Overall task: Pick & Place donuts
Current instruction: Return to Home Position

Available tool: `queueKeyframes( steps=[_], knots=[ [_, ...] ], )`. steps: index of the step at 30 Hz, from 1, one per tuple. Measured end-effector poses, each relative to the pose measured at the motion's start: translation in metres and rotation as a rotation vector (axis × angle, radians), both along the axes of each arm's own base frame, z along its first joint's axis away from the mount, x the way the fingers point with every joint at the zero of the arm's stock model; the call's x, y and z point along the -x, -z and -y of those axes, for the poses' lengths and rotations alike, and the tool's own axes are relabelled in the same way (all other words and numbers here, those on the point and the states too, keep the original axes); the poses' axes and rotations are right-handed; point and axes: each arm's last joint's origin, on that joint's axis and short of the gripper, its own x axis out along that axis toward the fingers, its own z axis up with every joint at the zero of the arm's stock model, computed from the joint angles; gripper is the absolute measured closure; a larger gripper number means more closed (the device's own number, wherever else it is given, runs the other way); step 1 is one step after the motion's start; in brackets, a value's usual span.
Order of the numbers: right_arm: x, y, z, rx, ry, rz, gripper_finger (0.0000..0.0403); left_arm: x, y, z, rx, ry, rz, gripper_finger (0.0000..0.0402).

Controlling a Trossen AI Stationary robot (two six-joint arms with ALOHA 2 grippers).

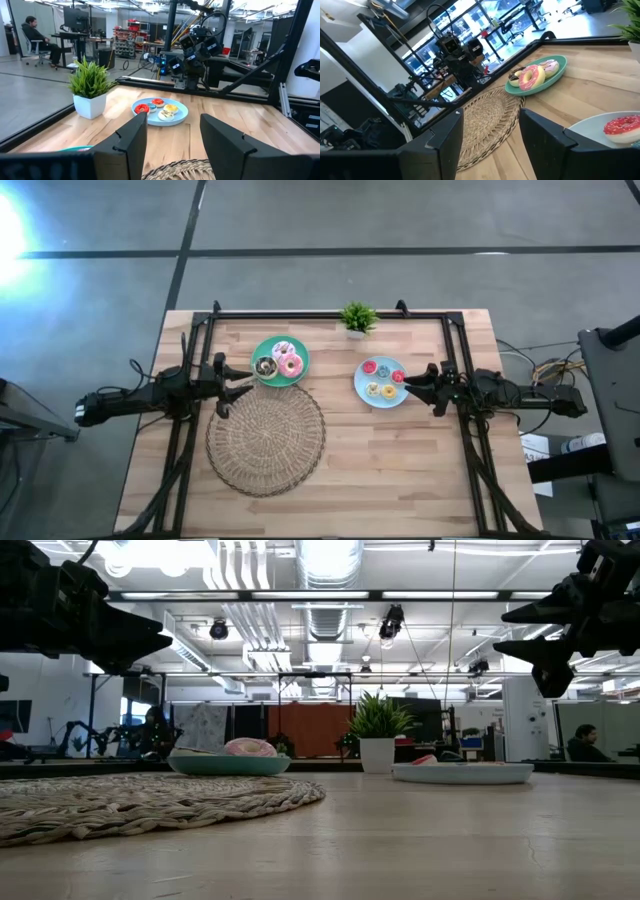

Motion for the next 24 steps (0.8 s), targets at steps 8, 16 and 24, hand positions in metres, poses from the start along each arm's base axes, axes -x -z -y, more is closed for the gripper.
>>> queueKeyframes(
  steps=[8,16,24],
  knots=[
    [0.0,0.0,0.0,0.0,0.0,0.0,0.022,-0.0002,0.0002,0.0,0.0,0.001,-0.003,0.0243],
    [0.0014,-0.0021,-0.001,0.254,-0.004,-0.012,0.0219,-0.0002,0.0002,0.0,0.0,0.001,-0.003,0.0243],
    [0.0014,-0.0027,-0.002,0.688,-0.011,-0.061,0.022,-0.0004,0.0004,0.0,0.001,0.002,-0.007,0.0243]
  ],
)
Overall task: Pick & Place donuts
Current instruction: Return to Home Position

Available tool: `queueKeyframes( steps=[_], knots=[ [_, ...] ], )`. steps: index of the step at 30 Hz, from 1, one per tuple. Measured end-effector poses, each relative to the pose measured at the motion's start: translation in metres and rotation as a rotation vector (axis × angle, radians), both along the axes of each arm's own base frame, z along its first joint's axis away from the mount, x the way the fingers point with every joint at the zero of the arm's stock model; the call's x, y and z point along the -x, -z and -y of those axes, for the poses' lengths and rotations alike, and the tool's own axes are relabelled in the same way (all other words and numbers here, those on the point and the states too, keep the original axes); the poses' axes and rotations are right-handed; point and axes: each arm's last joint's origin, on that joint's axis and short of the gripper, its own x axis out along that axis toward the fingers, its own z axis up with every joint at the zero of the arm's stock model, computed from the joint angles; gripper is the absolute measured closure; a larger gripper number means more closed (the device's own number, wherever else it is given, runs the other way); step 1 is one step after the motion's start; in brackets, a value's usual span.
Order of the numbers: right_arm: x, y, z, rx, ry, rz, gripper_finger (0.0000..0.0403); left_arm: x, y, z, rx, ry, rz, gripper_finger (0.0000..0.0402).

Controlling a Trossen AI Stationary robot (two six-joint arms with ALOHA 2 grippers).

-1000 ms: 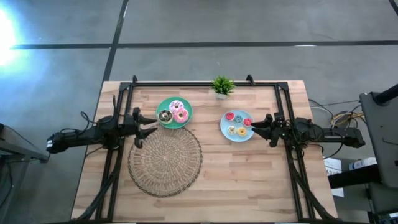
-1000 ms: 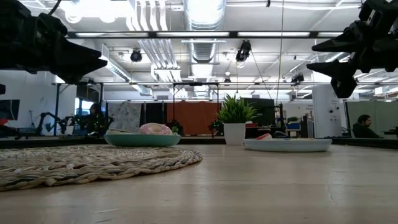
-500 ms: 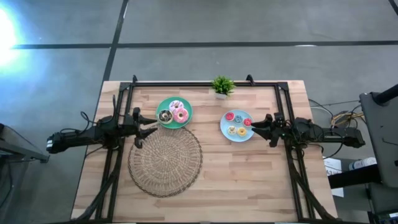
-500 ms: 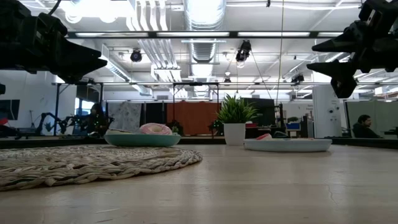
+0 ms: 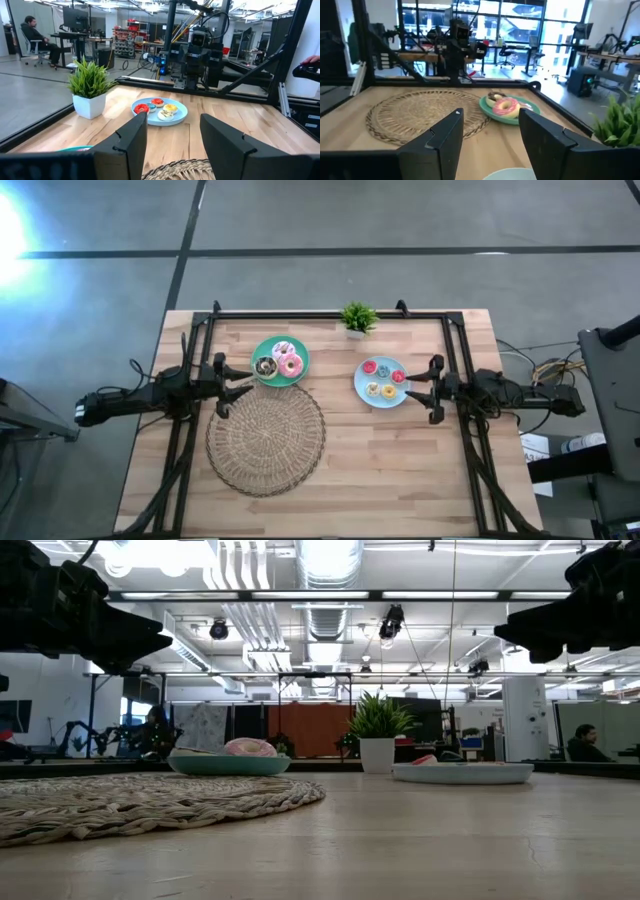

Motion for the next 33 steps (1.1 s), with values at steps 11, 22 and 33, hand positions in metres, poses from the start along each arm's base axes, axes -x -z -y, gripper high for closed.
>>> queueKeyframes(
  steps=[11,22,33],
  knots=[
    [-0.0008,0.0021,-0.0004,-0.079,-0.014,-0.014,0.0223,0.0,0.0001,0.0,0.0,0.0,-0.001,0.0243],
    [-0.0008,0.0021,-0.0004,-0.081,-0.014,-0.014,0.0225,0.0,0.0,0.0,0.0,0.0,0.0,0.0243],
    [-0.0008,0.0021,-0.0004,-0.081,-0.014,-0.014,0.0225,0.0,0.0,0.0,0.0,0.0,-0.001,0.0243]
  ],
)
